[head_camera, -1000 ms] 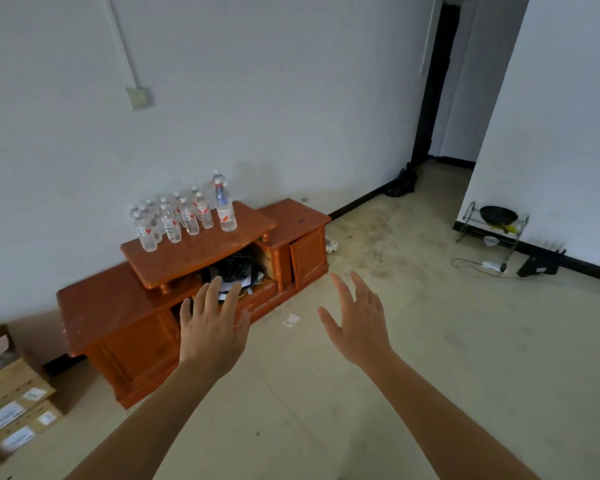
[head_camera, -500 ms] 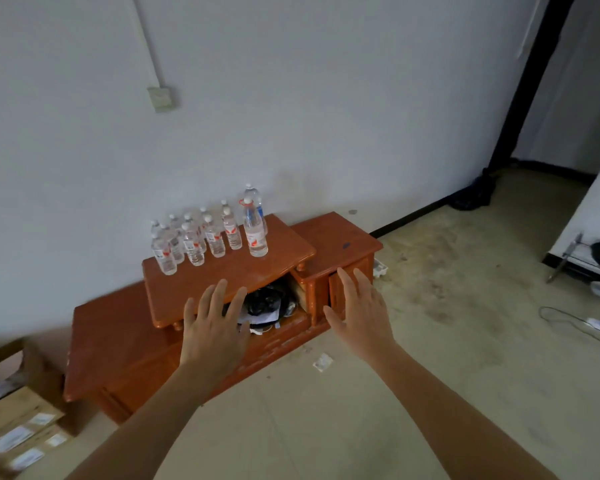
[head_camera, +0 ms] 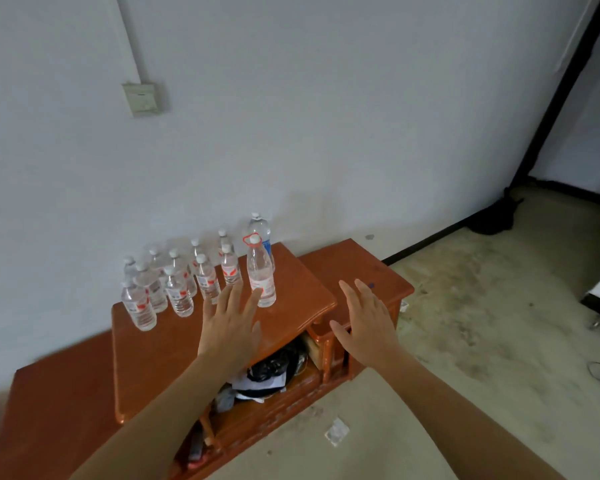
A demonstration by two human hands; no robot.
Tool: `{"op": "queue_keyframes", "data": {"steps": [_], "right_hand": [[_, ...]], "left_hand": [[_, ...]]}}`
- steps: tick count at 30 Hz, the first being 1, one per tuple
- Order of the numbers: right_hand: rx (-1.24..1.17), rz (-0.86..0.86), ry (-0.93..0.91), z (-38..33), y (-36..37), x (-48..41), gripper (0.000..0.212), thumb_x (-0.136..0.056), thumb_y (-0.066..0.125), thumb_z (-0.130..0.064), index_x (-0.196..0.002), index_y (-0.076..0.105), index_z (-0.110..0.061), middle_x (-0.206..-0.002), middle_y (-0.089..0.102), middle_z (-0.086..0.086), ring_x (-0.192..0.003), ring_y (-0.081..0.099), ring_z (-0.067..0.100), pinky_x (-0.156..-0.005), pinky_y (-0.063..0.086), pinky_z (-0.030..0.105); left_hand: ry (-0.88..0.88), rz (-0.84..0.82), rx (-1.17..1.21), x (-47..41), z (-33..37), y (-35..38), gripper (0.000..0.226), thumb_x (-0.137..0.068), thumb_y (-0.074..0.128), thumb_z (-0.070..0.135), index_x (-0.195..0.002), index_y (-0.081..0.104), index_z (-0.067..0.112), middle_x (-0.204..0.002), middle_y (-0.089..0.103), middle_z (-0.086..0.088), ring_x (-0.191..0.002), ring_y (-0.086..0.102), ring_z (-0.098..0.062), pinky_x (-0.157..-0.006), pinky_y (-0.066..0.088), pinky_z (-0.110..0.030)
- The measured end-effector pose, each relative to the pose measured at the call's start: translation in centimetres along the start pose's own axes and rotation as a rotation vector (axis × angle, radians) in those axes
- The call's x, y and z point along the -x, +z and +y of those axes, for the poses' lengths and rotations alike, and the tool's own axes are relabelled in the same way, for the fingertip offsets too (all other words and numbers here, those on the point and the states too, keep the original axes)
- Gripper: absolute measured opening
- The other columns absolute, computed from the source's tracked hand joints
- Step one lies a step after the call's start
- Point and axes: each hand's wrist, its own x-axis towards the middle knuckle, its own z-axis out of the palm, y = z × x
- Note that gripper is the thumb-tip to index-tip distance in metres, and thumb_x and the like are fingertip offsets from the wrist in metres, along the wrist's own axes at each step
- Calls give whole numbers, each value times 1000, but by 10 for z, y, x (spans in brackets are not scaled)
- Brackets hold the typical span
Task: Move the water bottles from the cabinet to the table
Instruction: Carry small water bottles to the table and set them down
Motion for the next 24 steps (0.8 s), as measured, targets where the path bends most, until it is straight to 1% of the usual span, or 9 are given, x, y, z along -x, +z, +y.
{"op": "queue_keyframes", "data": {"steps": [4,8,12,15,17,19,21,23,24], "right_hand": [[-14,-53,62,7,22,-69,81,-95,55,-53,-157,10,-28,-164,18,15,-148,28,33,-118,32,52],[-32,-132,94,25,56,-120,81,-95,55,-53,-157,9,-29,-164,16,14,-149,26,32,-119,30,52],[-75,-203,78,46,100,-188,81,-96,55,-52,-158,10,-26,-164,17,14,-149,27,32,-118,30,49],[-125,-275,43,56,130,-246,82,-96,55,-53,-158,9,-26,-165,15,13,-149,28,31,-119,31,48],[-142,-347,8,62,143,-277,84,-95,57,-53,-158,6,-27,-166,14,12,-150,27,31,-119,32,50],[-165,-423,-27,69,158,-309,88,-94,60,-54,-157,3,-29,-166,12,12,-150,26,31,-118,33,51],[-178,-487,-68,70,168,-334,92,-94,62,-51,-158,1,-28,-166,11,11,-150,26,31,-119,32,50],[-182,-551,-90,70,182,-358,95,-93,65,-50,-159,1,-28,-167,10,10,-150,26,30,-119,33,48],[-177,-575,-99,68,189,-366,96,-92,66,-51,-159,0,-29,-167,10,9,-150,27,30,-118,34,47]], "left_hand": [[42,-64,10,-79,-15,25,69,-97,47,45,-157,17,27,-164,17,-11,-152,13,-32,-120,12,-59],[66,-113,-4,-131,-21,59,72,-93,54,45,-156,24,26,-162,23,-14,-149,21,-34,-118,23,-61],[97,-194,-101,-186,-24,99,81,-93,54,49,-159,12,27,-166,7,-16,-153,10,-37,-119,16,-62],[152,-261,-228,-240,-26,125,90,-95,54,50,-159,-5,26,-162,-23,-20,-151,-16,-41,-119,-3,-64],[208,-324,-353,-274,-26,133,98,-94,57,50,-157,-14,25,-154,-35,-22,-145,-28,-45,-115,-13,-66],[268,-381,-476,-313,-24,143,101,-94,60,44,-157,-17,24,-151,-40,-24,-144,-29,-47,-114,-11,-71],[317,-428,-557,-346,-21,151,98,-93,63,38,-159,-9,24,-156,-32,-24,-147,-22,-47,-114,-2,-72],[288,-520,-624,-376,-19,161,93,-92,65,39,-159,2,23,-165,-5,-23,-151,-4,-47,-115,5,-71],[239,-558,-629,-386,-19,163,88,-91,67,38,-158,12,23,-163,12,-22,-150,8,-47,-115,13,-70]]}}
